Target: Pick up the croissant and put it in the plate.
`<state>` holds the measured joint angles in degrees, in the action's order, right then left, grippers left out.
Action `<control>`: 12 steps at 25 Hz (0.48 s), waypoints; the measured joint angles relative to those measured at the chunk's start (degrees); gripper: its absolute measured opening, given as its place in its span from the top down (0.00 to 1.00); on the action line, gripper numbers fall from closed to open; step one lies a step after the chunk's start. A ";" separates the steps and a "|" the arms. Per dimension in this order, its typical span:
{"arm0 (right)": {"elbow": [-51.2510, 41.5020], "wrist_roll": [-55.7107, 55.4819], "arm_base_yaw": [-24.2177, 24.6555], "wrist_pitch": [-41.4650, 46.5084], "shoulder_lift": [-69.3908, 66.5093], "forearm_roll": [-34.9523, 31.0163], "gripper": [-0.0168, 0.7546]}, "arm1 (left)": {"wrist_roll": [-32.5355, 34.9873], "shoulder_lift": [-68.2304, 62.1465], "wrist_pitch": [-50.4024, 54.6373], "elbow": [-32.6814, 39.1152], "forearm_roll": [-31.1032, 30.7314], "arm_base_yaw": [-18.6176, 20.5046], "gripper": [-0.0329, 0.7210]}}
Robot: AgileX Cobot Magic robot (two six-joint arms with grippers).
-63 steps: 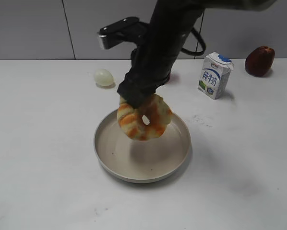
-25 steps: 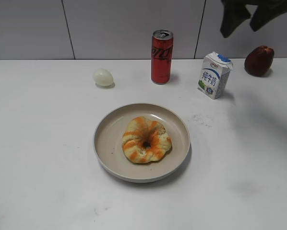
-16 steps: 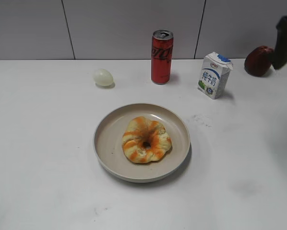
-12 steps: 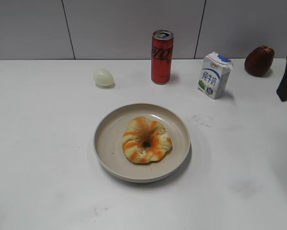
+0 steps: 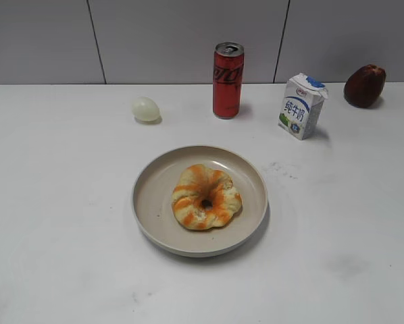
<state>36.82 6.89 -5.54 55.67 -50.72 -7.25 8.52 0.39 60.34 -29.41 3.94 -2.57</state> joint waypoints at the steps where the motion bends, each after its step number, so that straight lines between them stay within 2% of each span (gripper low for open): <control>1: -1.47 0.00 0.00 0.00 2.56 0.00 0.21 | 0.00 0.00 0.00 0.00 0.00 0.00 0.65; 8: -11.62 0.00 0.00 -0.36 19.51 0.10 0.21 | 0.00 0.00 0.00 0.00 0.00 0.00 0.65; 12: -12.59 0.00 0.00 -1.03 27.12 0.18 0.21 | 0.00 0.00 0.00 0.00 0.00 0.00 0.65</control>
<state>24.23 6.89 -5.54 54.64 -23.60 -7.07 8.52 0.39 60.34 -29.41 3.94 -2.57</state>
